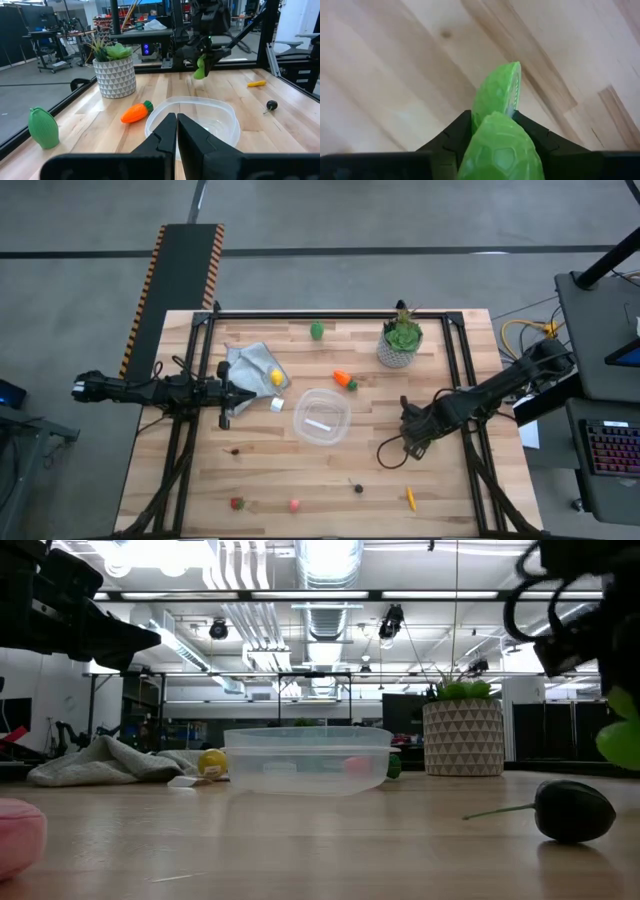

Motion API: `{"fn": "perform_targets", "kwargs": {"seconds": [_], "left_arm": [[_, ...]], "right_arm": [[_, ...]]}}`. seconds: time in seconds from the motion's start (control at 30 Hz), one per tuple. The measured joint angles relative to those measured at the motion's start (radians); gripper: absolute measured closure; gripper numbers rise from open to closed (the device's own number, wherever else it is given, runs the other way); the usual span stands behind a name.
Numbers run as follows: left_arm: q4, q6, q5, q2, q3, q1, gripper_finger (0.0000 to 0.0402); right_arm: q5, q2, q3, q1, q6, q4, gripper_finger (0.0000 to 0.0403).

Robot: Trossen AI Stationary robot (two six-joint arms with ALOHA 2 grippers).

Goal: Pick and placing Produce into tupperware
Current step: Put the green melon into the transparent bin

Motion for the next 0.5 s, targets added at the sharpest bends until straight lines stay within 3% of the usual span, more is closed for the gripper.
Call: {"fn": "perform_targets", "kwargs": {"seconds": [0.2,0.5], "left_arm": [[0.000,0.000,0.000,0.000,0.000,0.000,0.0402],[0.001,0.000,0.000,0.000,0.000,0.000,0.0402]], "right_arm": [[0.065,0.001,0.107,-0.017,-0.037,0.003,0.0293],[0.160,0.047,0.304,-0.092,-0.229,0.003,0.0293]]}}
